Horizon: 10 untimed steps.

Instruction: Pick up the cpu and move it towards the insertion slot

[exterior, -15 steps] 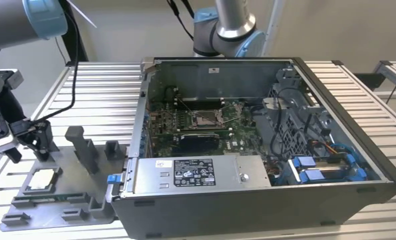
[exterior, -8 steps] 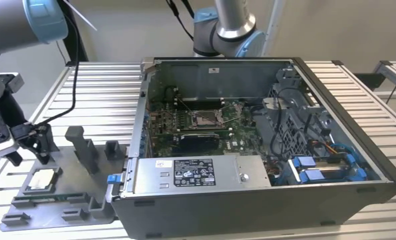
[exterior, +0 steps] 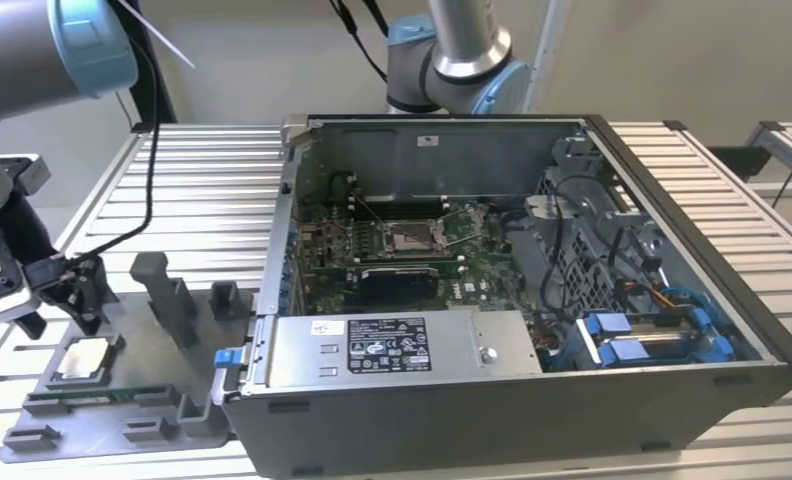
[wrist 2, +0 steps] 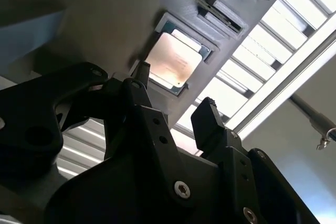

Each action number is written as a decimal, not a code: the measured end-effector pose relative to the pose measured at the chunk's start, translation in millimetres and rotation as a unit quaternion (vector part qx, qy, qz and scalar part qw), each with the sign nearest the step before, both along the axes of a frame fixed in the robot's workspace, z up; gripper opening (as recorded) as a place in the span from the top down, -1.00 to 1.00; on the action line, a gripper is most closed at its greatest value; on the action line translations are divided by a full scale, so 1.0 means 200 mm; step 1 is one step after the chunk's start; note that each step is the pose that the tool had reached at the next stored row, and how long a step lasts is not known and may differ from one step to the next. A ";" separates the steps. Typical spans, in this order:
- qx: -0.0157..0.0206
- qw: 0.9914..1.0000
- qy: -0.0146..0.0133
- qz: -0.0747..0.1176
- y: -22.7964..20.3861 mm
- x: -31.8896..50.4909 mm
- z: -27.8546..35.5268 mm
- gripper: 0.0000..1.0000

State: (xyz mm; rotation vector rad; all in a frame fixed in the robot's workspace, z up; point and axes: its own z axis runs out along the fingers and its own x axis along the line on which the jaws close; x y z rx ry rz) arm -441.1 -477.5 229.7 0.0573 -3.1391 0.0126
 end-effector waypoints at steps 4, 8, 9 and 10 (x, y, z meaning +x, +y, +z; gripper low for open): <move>0.000 1.000 0.000 0.000 -0.008 0.001 -0.019 -1.00; 0.000 1.000 0.000 0.000 -0.017 0.000 -0.037 -1.00; 0.000 1.000 0.000 0.000 -0.018 0.000 -0.042 -1.00; 0.000 1.000 0.000 0.000 -0.019 0.000 -0.048 -1.00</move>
